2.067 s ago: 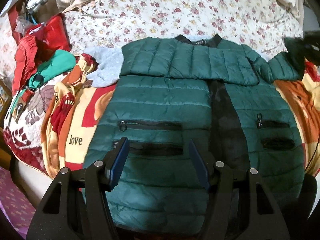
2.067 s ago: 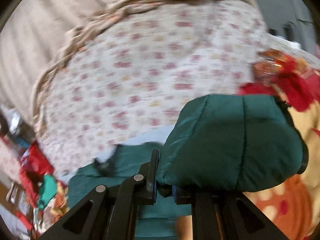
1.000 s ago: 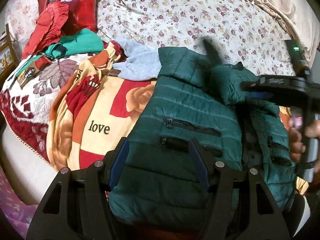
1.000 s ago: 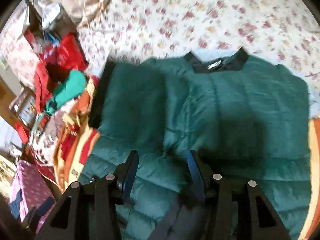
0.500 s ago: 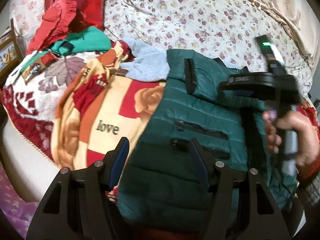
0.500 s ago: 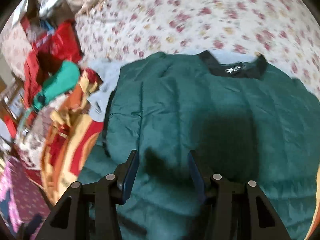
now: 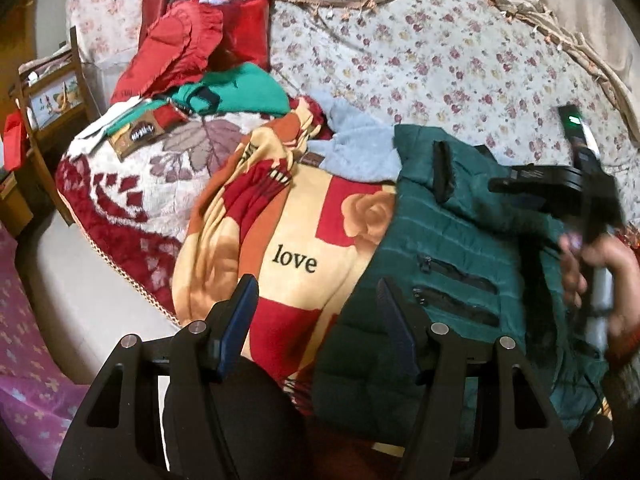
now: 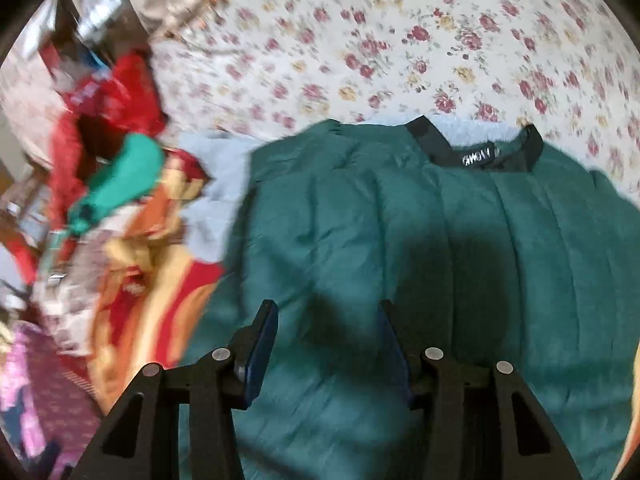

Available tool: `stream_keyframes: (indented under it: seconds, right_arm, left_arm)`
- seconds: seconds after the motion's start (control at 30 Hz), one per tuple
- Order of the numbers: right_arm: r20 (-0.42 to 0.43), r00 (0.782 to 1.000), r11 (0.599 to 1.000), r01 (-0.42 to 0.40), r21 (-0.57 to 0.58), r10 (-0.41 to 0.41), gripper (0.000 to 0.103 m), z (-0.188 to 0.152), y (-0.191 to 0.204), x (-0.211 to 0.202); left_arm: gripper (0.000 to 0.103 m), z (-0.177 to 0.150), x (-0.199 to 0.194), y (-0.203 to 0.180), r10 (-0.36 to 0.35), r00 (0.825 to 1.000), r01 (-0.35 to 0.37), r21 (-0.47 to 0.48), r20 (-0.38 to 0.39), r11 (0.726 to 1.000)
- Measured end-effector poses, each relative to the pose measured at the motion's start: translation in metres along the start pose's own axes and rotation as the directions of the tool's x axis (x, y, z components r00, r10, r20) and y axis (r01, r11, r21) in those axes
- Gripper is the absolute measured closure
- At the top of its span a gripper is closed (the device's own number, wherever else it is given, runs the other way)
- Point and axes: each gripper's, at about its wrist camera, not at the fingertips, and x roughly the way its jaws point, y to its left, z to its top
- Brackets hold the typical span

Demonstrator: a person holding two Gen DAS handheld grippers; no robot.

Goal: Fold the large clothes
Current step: 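Fold the grasped sleeve and side panel across the jacket body toward the left gripper, then release the fold and raise both grippers above the folded jacket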

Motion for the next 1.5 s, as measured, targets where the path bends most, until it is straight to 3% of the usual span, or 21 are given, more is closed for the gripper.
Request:
stream_keyframes:
  seconds: [0.27,0.5,0.77,0.93,1.03,1.23,1.37,1.5]
  right_arm:
    - [0.064,0.973,0.967,-0.226,0.118,0.220,0.054,-0.067,0.002,-0.096]
    - [0.218,0.929,0.920,-0.341,0.193,0.299,0.054,-0.103,-0.002,-0.173]
    - [0.363,0.873,0.909,-0.394,0.133,0.325,0.053,-0.115,0.018,-0.263]
    - [0.471,0.827,0.921,-0.383,0.072,0.307,0.039,-0.126,0.032,-0.320]
    - [0.540,0.808,0.949,-0.312,0.050,0.237,0.031,-0.137,0.035,-0.344]
    - [0.513,0.855,0.982,-0.157,0.106,0.081,0.030,-0.147,0.026,-0.326]
    - [0.462,0.885,0.994,0.002,0.112,-0.054,0.031,-0.154,0.022,-0.295]
    - [0.395,0.913,0.992,0.058,0.110,-0.097,0.031,-0.157,0.013,-0.265]
  left_arm:
    - [0.041,-0.004,-0.028,-0.024,-0.024,0.998,0.021,0.055,0.051,0.998]
    - [0.041,-0.003,-0.043,-0.028,-0.057,0.996,0.054,0.045,0.066,0.998]
    - [0.041,0.002,-0.084,-0.015,-0.074,0.987,0.071,0.021,0.146,0.997]
    - [0.041,0.008,-0.122,0.002,-0.077,0.972,0.083,-0.016,0.222,0.996]
    - [0.041,0.009,-0.144,0.009,-0.079,0.961,0.088,-0.023,0.265,0.996]
    - [0.041,0.006,-0.151,0.010,-0.048,0.960,0.052,-0.006,0.275,0.999]
    - [0.041,0.002,-0.136,-0.001,-0.040,0.973,0.035,0.026,0.229,0.999]
    - [0.041,-0.005,-0.117,-0.014,-0.029,0.985,0.017,0.070,0.172,0.997]
